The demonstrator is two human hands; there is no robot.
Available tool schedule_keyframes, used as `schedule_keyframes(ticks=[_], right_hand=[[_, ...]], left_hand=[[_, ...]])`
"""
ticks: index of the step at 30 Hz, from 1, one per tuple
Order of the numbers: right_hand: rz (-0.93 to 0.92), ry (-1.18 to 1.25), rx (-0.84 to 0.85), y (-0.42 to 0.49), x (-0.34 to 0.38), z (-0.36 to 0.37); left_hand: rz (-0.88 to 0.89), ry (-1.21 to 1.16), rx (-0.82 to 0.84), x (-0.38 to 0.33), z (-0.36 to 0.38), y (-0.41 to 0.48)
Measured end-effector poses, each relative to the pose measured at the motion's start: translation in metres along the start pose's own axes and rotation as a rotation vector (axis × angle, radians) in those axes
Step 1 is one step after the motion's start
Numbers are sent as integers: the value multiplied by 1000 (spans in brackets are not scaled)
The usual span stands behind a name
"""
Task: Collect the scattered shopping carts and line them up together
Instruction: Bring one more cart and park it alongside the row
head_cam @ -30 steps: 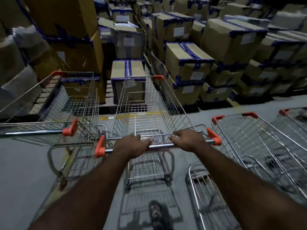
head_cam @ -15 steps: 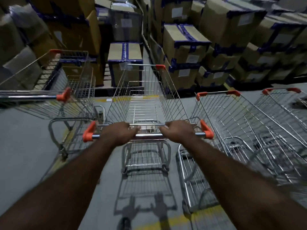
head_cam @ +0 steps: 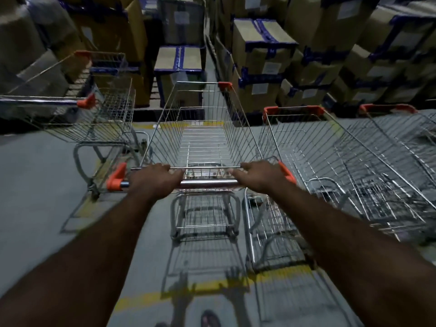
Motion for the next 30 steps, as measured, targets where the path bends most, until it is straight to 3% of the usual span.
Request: schedule_keyframes(ticks=[5, 12, 30], right_hand=[[21, -32, -52, -21, -16, 13], [7, -7, -84, -62, -29, 32], [-10, 13, -63, -171, -35, 69]], left_hand=[[8, -91, 115, -5, 5, -26], [17, -117, 152, -3, 15, -69], [-16, -18, 136, -12, 39, -192]])
Point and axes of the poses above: each hand's wrist, its own y-axis towards the middle knuckle, its own z-axis out of the palm, x = y × z, the point moved 1 cm from there along y, towards the middle knuckle, and after that the axes turned 14 degrees about z, right-handed, at the moved point
